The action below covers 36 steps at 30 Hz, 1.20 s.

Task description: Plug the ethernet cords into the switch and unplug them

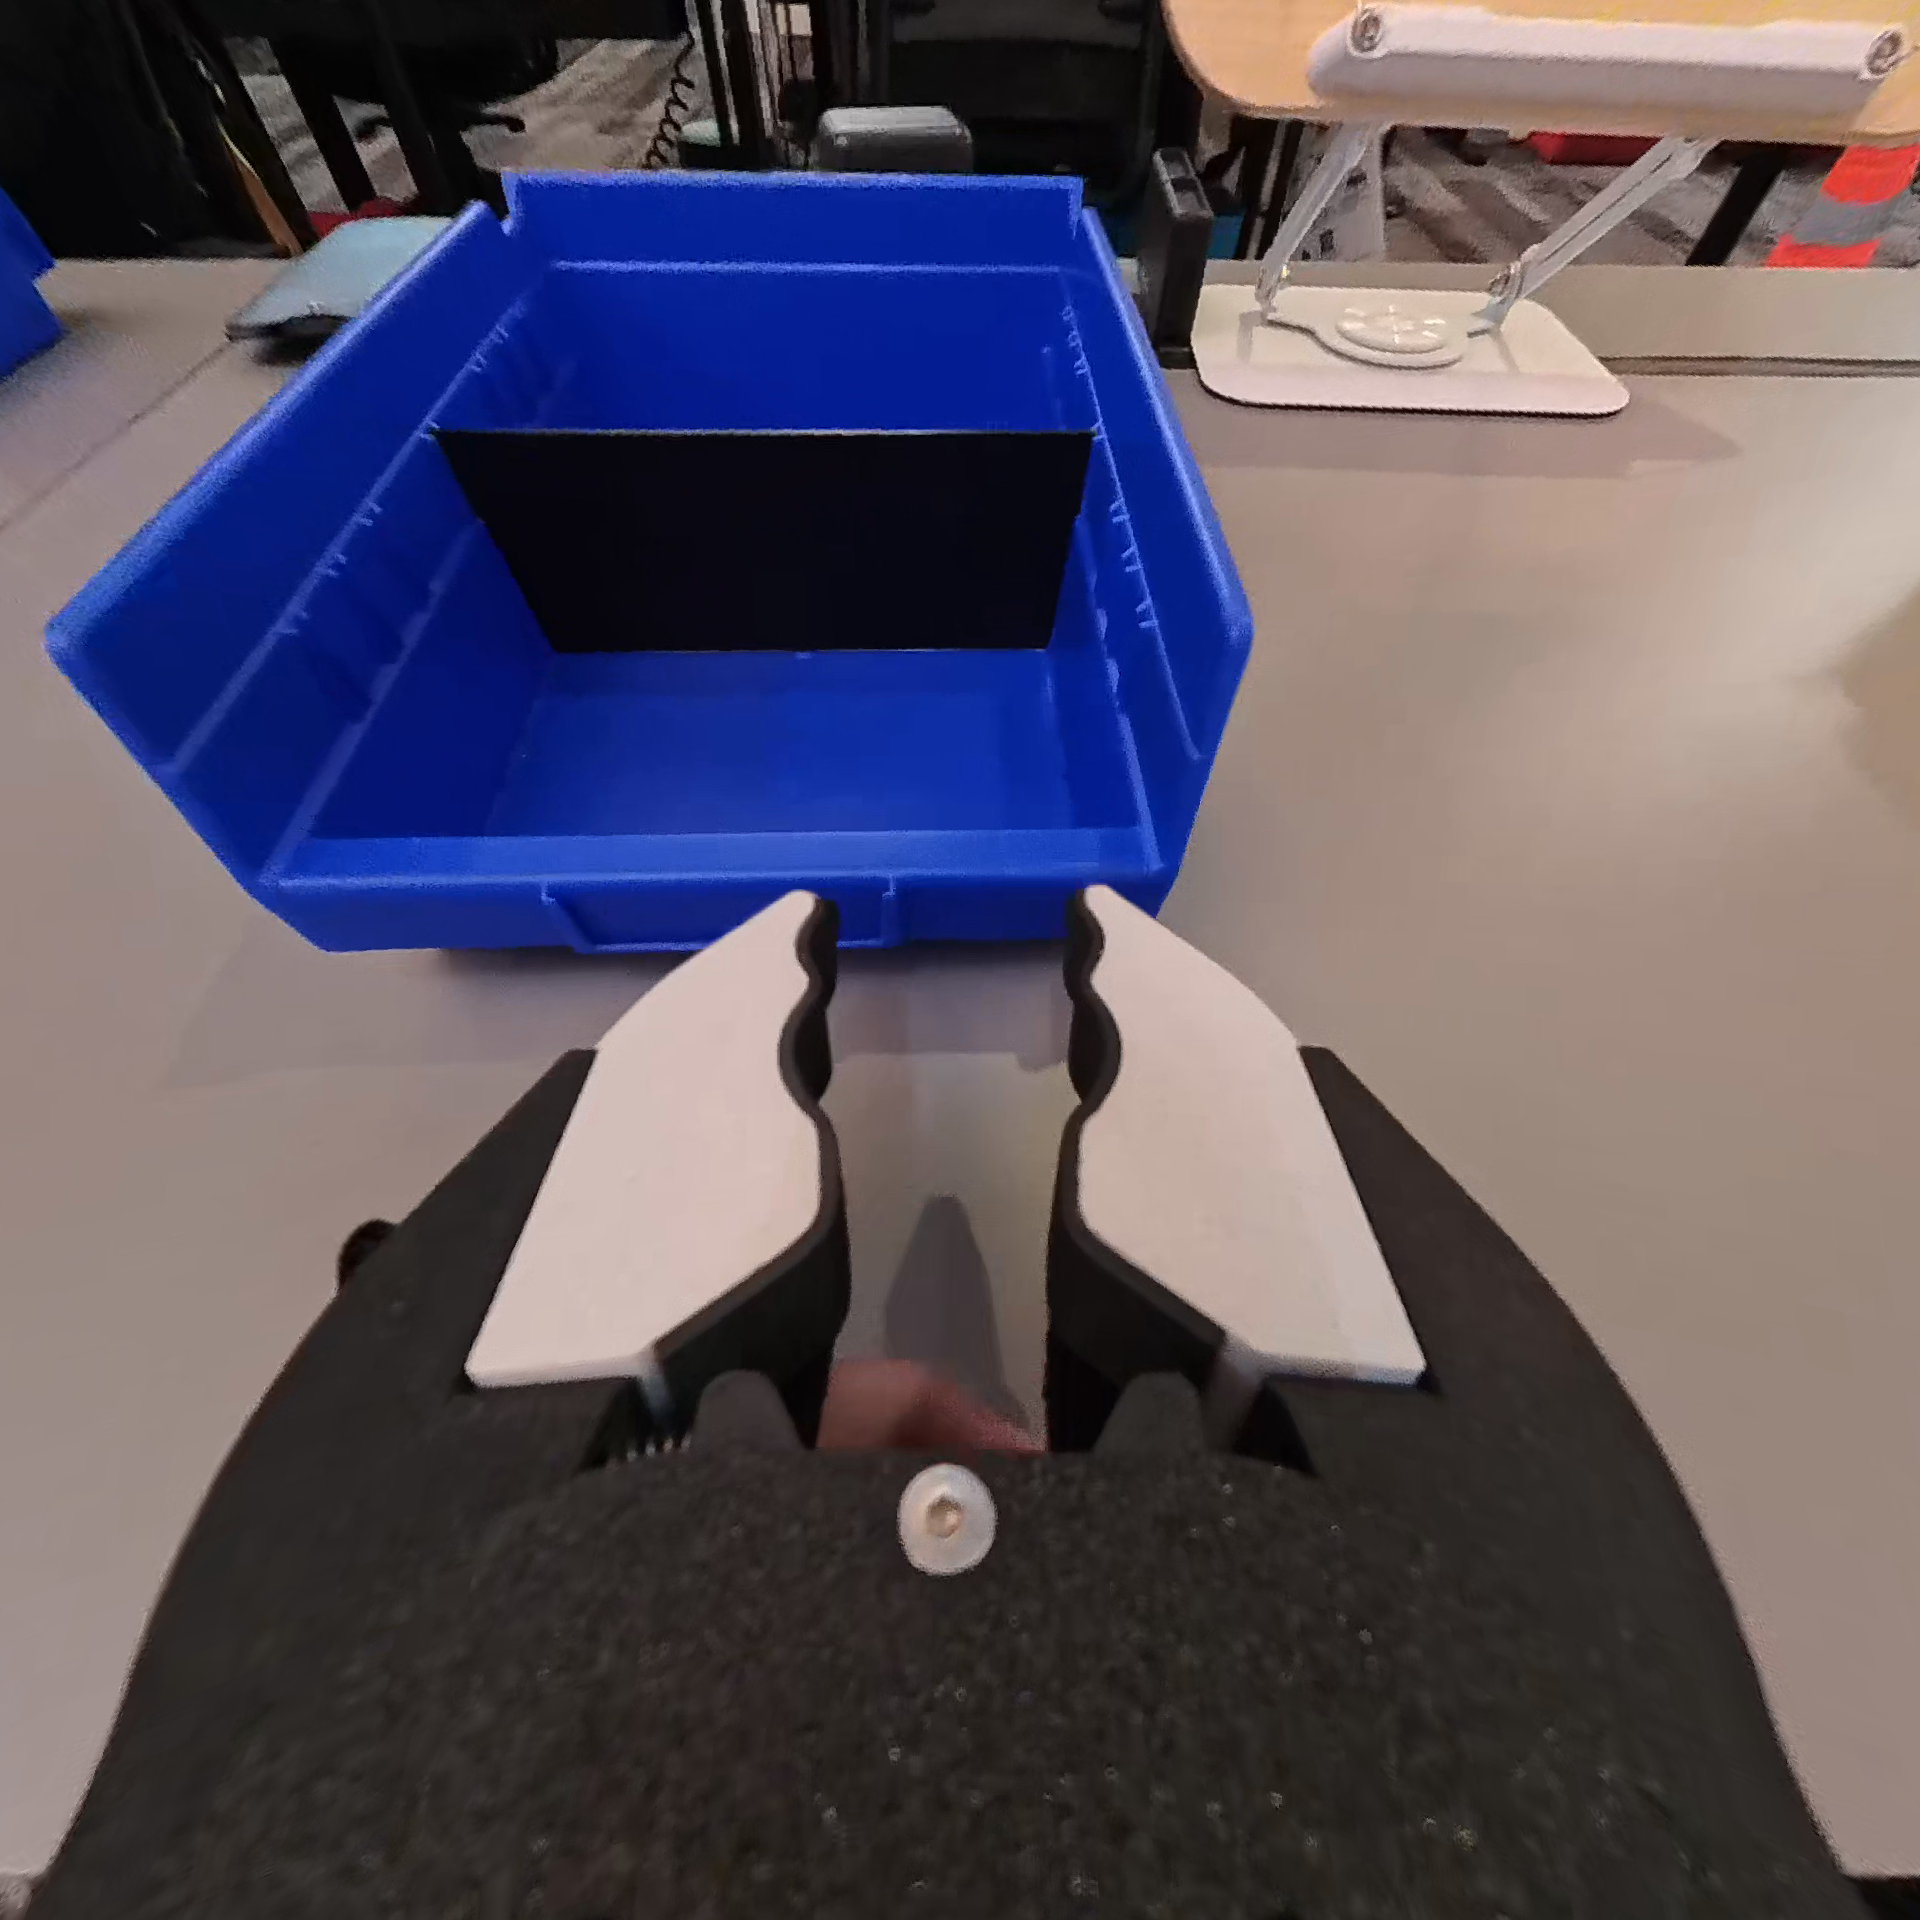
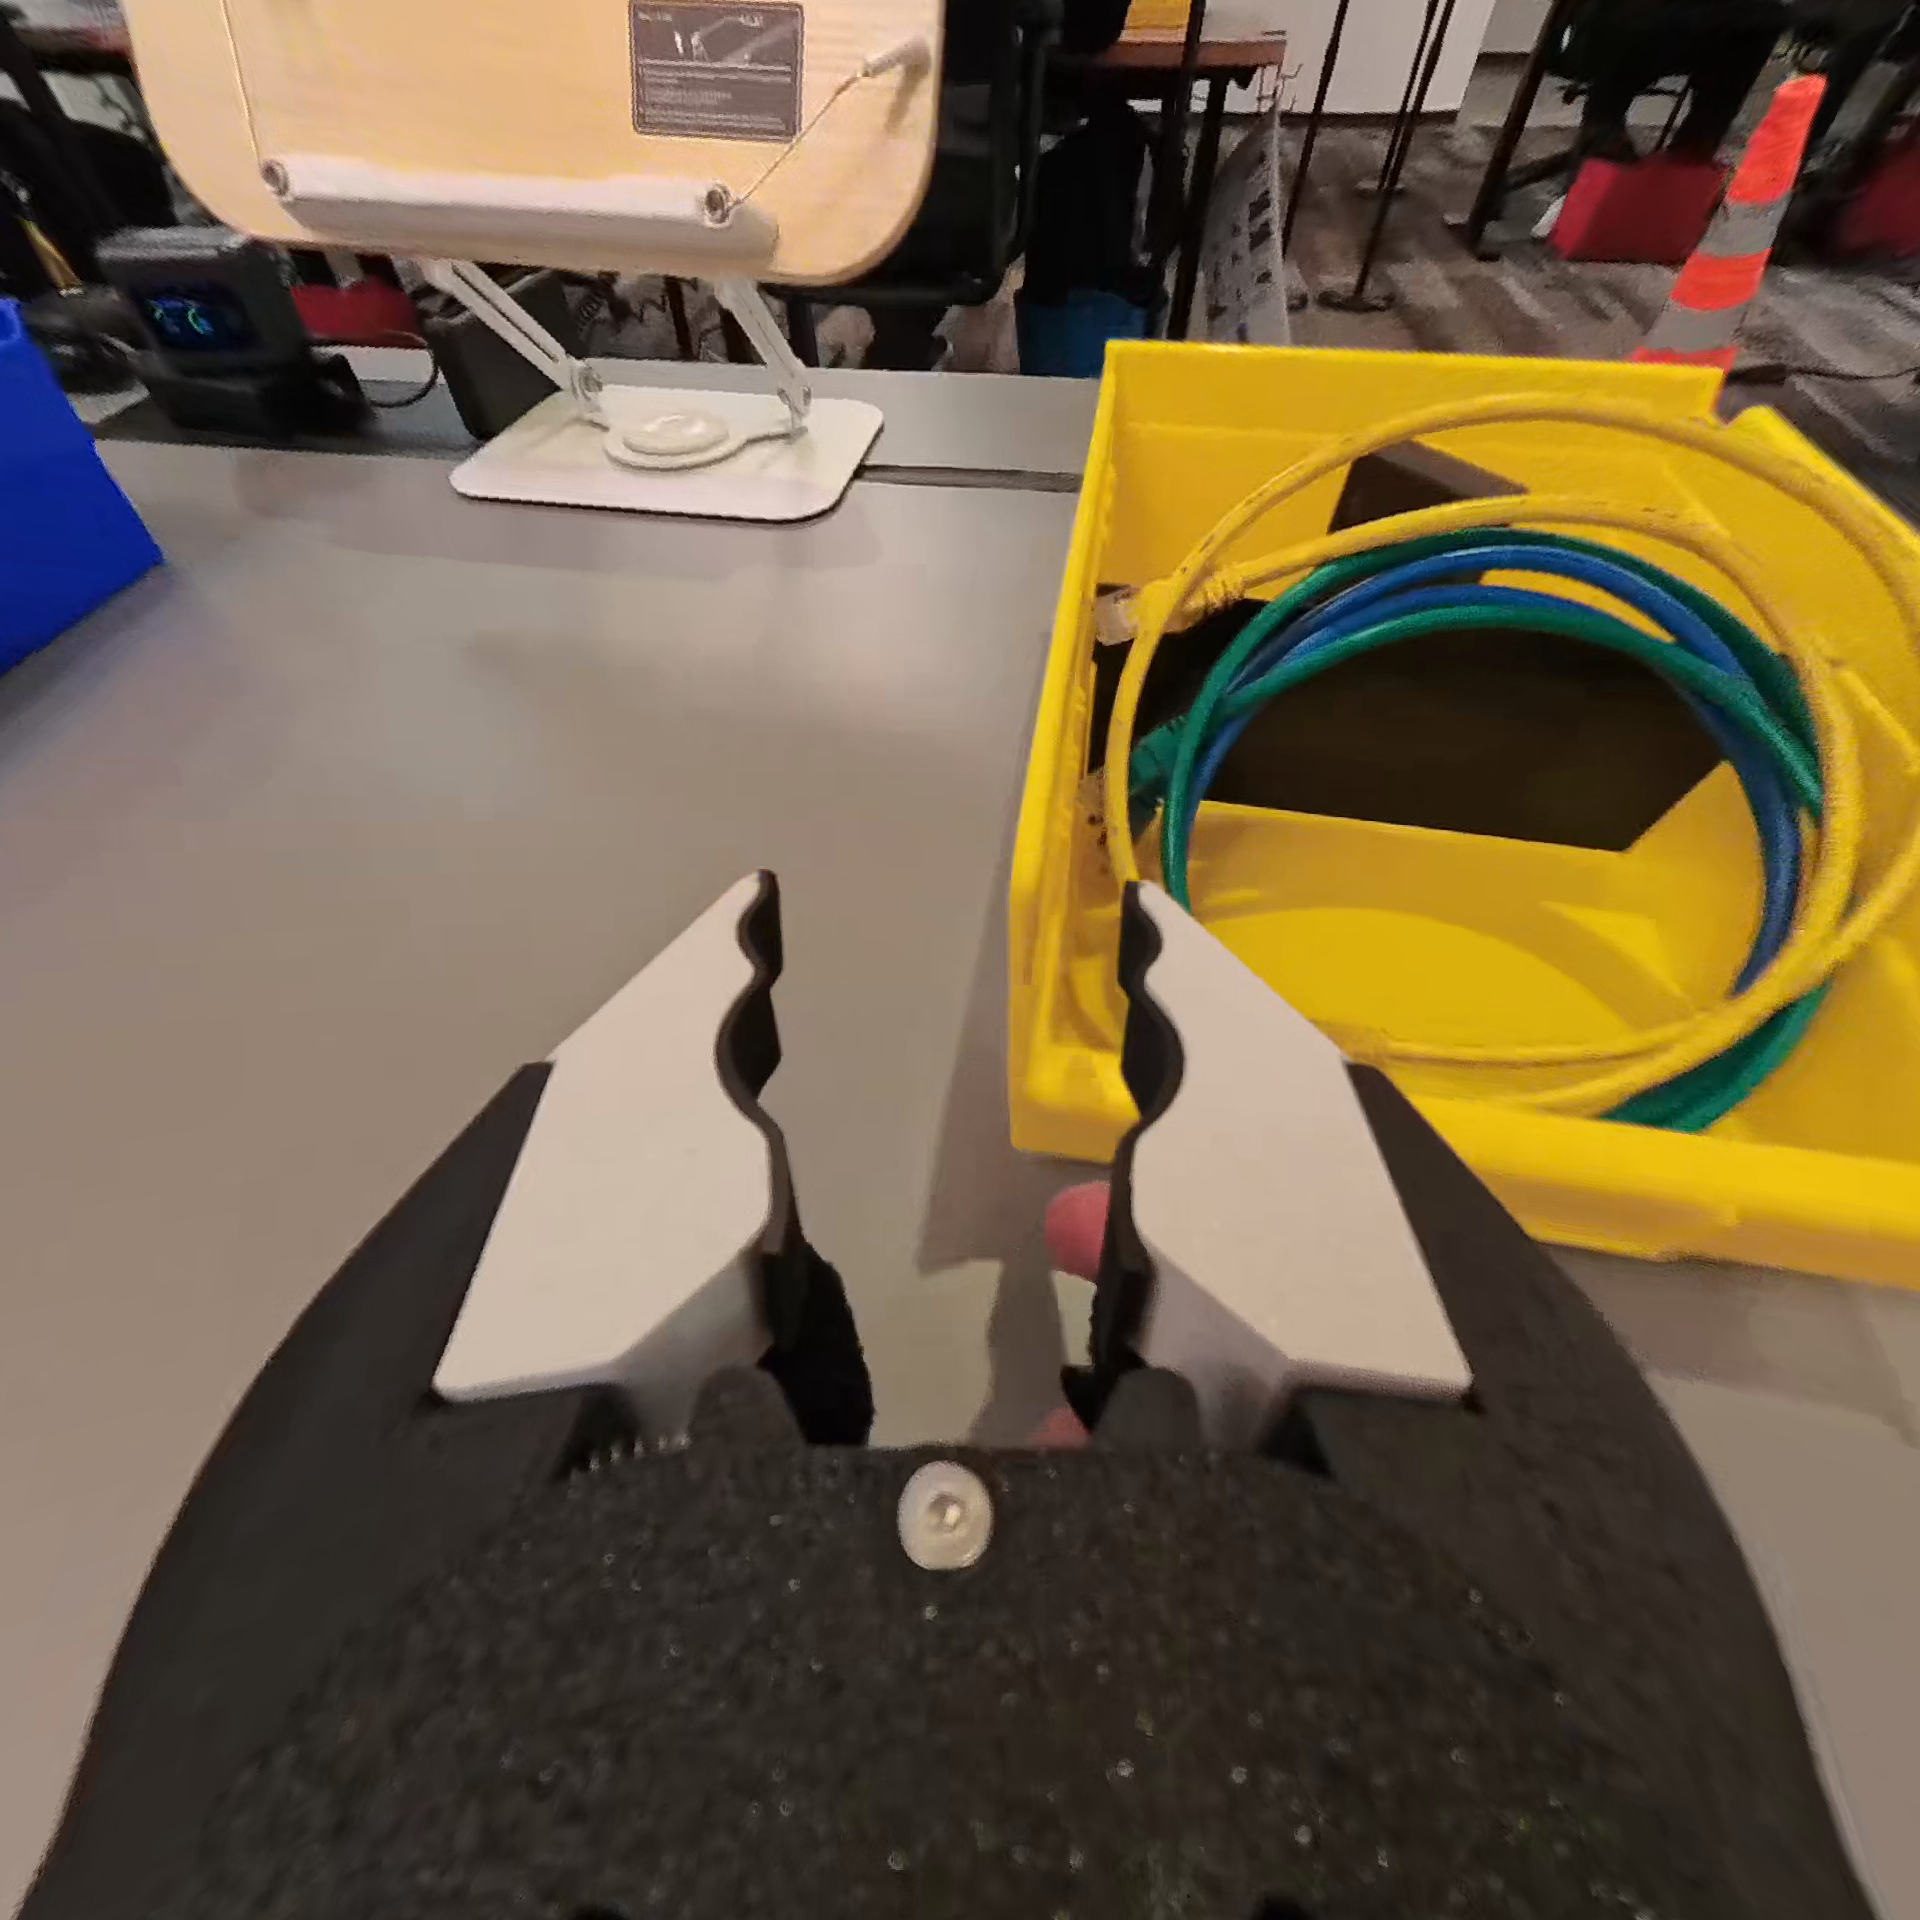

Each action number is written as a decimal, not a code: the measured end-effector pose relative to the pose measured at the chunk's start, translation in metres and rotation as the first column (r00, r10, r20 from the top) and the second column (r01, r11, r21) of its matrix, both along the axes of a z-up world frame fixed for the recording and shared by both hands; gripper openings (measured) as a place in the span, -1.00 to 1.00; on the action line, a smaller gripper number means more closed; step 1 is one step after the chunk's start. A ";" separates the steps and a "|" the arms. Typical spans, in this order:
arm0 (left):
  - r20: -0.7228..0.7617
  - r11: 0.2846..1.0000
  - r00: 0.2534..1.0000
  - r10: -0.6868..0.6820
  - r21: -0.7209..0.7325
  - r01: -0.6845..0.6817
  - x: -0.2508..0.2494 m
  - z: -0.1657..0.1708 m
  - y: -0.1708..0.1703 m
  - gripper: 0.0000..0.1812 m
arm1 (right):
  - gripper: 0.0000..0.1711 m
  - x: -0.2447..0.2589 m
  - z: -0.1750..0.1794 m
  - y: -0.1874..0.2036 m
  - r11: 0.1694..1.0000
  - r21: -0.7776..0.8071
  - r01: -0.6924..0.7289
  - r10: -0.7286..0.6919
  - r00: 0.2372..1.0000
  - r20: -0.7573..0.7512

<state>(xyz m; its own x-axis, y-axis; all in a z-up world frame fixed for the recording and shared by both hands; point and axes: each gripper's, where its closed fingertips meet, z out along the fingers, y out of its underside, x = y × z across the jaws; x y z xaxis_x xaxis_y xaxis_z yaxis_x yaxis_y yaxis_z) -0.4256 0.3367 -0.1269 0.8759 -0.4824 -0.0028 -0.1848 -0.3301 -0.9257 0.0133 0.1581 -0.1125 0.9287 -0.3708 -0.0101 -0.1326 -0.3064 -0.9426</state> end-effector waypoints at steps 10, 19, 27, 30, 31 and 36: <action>-0.074 0.987 0.985 -0.158 -0.006 0.158 0.051 -0.006 -0.038 -0.46 | -0.40 -0.058 -0.008 0.012 0.978 -0.022 -0.209 0.206 0.974 -0.095; 0.072 0.854 0.856 -0.511 -0.064 0.516 0.203 0.002 -0.158 -0.42 | -0.39 0.003 0.057 -0.082 0.979 0.199 0.052 -0.066 0.996 0.065; 0.028 0.816 0.818 -0.575 -0.049 0.576 0.357 0.007 -0.184 -0.38 | -0.41 0.090 0.002 -0.125 0.953 0.067 0.294 -0.297 0.954 0.043; -0.054 0.860 0.858 -0.510 -0.056 0.508 0.378 -0.006 -0.167 -0.43 | -0.52 0.097 -0.013 -0.115 0.952 0.035 0.304 -0.303 0.952 -0.029; -0.080 0.874 0.871 -0.485 -0.085 0.479 0.379 -0.013 -0.161 -0.47 | -0.63 0.100 -0.016 -0.111 0.951 0.028 0.307 -0.306 0.951 -0.040; -0.099 0.887 0.884 -0.456 -0.134 0.442 0.375 -0.019 -0.152 -0.94 | -0.96 0.090 -0.013 -0.094 0.965 -0.008 0.263 -0.262 0.962 0.071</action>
